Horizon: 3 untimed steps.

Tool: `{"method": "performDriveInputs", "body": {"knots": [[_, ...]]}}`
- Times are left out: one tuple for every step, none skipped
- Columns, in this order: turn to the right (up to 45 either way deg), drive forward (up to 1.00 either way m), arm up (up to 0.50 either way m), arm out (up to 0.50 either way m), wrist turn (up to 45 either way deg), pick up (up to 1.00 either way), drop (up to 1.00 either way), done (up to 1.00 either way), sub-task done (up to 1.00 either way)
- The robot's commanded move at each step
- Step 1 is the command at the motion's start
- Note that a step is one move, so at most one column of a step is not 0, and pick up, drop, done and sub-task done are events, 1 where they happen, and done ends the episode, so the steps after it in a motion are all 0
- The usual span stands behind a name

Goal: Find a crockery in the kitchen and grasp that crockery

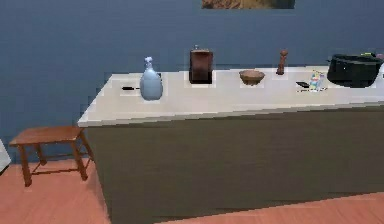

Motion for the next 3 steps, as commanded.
{"method": "performDriveInputs", "body": {"knots": [[21.0, 0.0, 0.0, 0.0, 0.0, 0.0, 0.0, 0.0, 0.0], [0.0, 0.45, 0.0, 0.0, 0.0, 0.0, 0.0, 0.0, 0.0], [-45.0, 0.0, 0.0, 0.0, 0.0, 0.0, 0.0, 0.0, 0.0]]}}
